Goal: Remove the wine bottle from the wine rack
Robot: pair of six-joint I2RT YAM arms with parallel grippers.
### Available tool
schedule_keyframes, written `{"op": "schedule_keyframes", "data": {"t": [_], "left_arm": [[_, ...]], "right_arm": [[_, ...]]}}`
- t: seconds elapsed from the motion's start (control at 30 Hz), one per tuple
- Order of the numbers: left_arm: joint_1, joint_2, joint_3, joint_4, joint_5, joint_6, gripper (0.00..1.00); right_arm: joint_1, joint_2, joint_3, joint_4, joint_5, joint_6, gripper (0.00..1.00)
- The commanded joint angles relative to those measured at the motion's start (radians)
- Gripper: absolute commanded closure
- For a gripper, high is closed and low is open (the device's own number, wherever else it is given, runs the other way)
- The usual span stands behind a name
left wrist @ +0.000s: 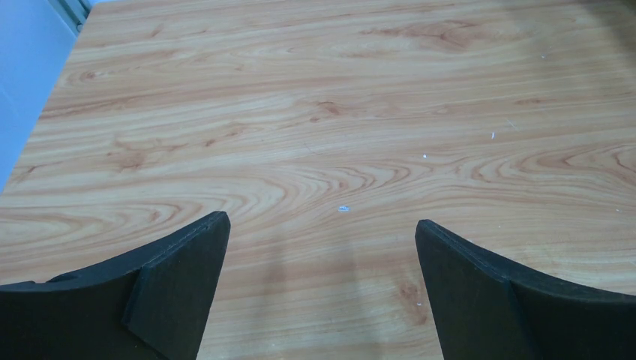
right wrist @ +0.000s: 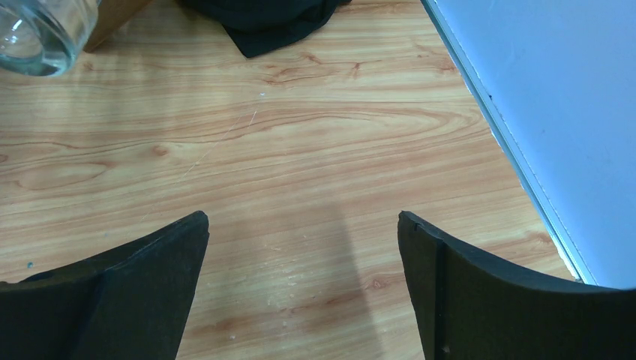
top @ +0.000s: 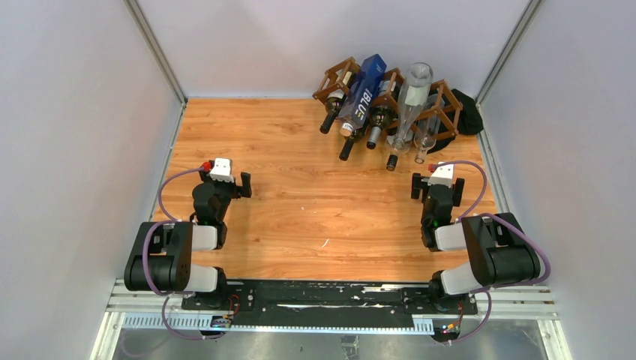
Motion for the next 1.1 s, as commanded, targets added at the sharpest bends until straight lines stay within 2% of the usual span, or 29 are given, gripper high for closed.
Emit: {"op": "schedule_keyframes", "data": {"t": [0.0,0.17,0.27,0.37,0.4,0.43,0.47,0.5,0.57,0.63,0.73,0.8,0.83,0.9,0.97,1.07], "left_arm": [[-0.002,0.005,0.006,0.015,-0.017,0.002,0.0],[-0.002,0.005,0.008,0.012,-0.017,0.001,0.0],[-0.002,-0.008,0.007,0.018,0.006,0.009,0.0],[0.0,-0.129,0.09,-0.231,0.032,0.021,0.0],[-0.001,-0.188,0.145,-0.366,0.008,0.016,0.0],[-0.001,-0.217,0.177,-0.435,-0.008,0.023,0.0],[0.0,-0.251,0.202,-0.494,-0.019,0.037,0.0],[0.0,-0.285,0.227,-0.551,-0.02,0.054,0.0],[0.003,-0.336,0.294,-0.698,0.006,0.067,0.0],[0.005,-0.36,0.374,-0.847,0.037,0.053,0.0],[0.008,-0.352,0.527,-1.081,0.08,0.017,0.0],[0.008,-0.322,0.649,-1.243,0.092,0.014,0.0],[0.008,-0.304,0.724,-1.331,0.091,0.01,0.0],[0.008,-0.268,0.823,-1.437,0.093,0.02,0.0],[0.008,-0.233,0.907,-1.517,0.088,0.03,0.0],[0.008,-0.193,1.0,-1.603,0.091,0.039,0.0]], "right_arm": [[-0.008,0.007,0.0,0.031,0.004,-0.009,0.0],[-0.023,-0.002,0.005,0.007,-0.011,0.003,0.0],[-0.021,-0.008,-0.027,0.067,0.014,0.008,0.0],[-0.015,-0.046,-0.099,0.183,-0.031,-0.02,0.0],[0.01,-0.092,-0.118,0.205,0.056,-0.031,0.0],[0.056,-0.133,-0.115,0.165,0.198,-0.026,0.0],[0.08,-0.215,-0.092,0.055,0.34,-0.006,0.0],[0.081,-0.316,-0.058,-0.097,0.376,0.037,0.0],[0.065,-0.571,0.075,-0.538,0.355,0.226,0.0],[0.042,-0.711,0.182,-0.852,0.31,0.377,0.0],[0.037,-0.819,0.251,-1.013,0.191,0.469,0.0],[0.034,-0.851,0.295,-1.067,0.062,0.461,0.0],[0.034,-0.855,0.316,-1.078,0.035,0.513,0.0],[0.033,-0.831,0.361,-1.084,-0.045,0.593,0.0],[0.033,-0.793,0.435,-1.091,-0.295,0.487,0.0],[0.031,-0.691,0.587,-1.219,-0.364,0.548,0.0]]}}
